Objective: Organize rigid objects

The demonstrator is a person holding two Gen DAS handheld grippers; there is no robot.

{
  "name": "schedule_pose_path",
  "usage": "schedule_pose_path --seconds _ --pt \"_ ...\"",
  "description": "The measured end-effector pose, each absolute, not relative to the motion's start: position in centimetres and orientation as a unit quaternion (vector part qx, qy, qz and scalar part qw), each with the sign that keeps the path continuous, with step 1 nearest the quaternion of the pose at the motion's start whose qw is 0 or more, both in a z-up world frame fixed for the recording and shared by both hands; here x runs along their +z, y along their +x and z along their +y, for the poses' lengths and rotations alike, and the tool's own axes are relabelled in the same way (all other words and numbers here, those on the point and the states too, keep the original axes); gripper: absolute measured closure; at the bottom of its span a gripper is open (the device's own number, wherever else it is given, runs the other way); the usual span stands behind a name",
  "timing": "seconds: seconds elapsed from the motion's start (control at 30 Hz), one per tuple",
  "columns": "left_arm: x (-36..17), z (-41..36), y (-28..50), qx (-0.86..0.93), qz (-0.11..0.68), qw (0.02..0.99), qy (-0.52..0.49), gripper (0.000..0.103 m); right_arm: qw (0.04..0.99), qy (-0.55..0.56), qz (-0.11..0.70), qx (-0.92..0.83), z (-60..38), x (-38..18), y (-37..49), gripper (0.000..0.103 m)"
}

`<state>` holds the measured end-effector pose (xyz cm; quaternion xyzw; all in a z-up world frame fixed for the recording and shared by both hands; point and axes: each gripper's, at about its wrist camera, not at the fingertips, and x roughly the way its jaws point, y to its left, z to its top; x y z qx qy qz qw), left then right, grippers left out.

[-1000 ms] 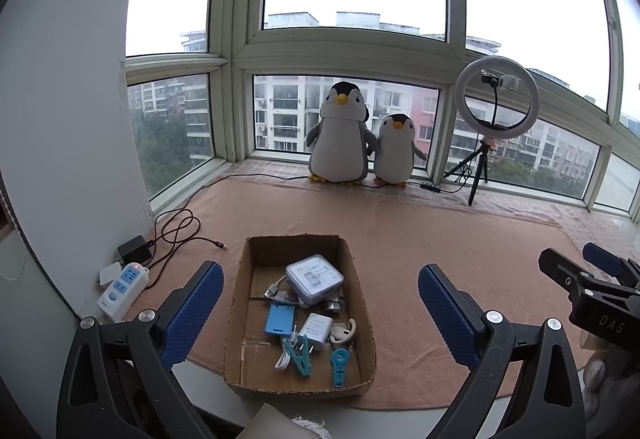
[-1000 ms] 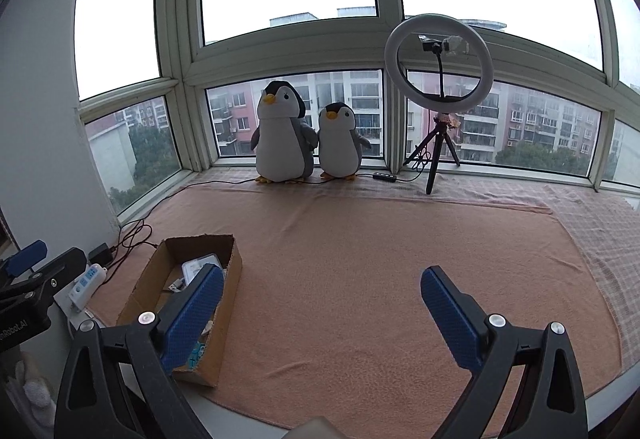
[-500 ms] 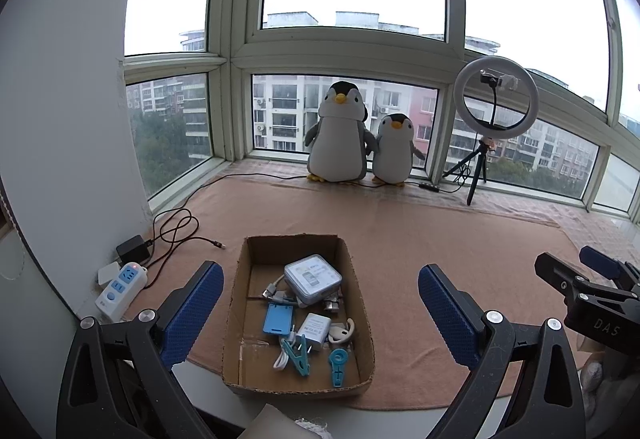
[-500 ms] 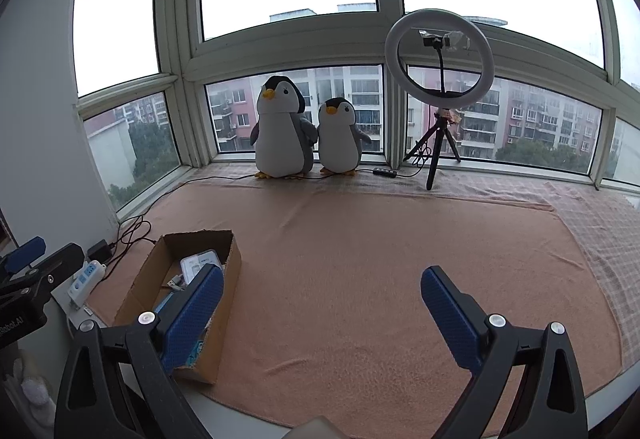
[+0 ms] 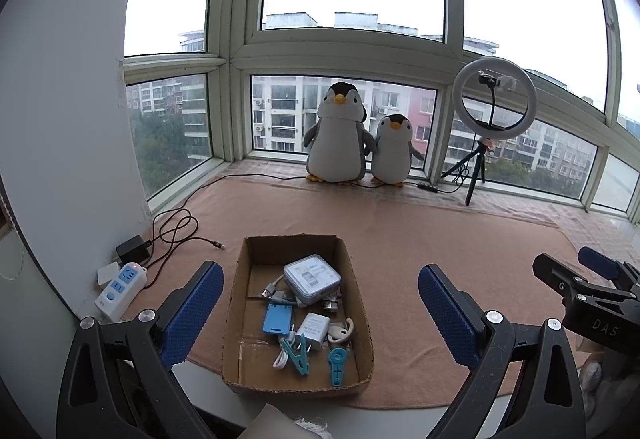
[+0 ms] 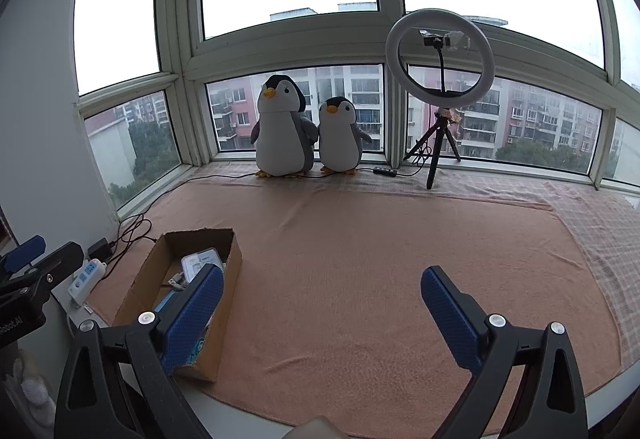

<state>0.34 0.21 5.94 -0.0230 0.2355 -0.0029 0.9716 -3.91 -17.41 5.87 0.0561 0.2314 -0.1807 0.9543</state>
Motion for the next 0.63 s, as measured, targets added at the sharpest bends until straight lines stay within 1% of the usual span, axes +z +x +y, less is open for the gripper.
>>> schedule_pose_path --seconds 0.43,0.63 --pt "6.12 0.09 0.25 -0.004 0.23 0.973 -0.021 0.003 0.954 0.056 0.236 -0.178 -17.54 5.6 -3.98 0.005" --pt "5.6 0.51 0.7 -0.003 0.243 0.97 -0.028 0.003 0.952 0.057 0.243 -0.178 -17.91 5.14 -3.72 0.005"
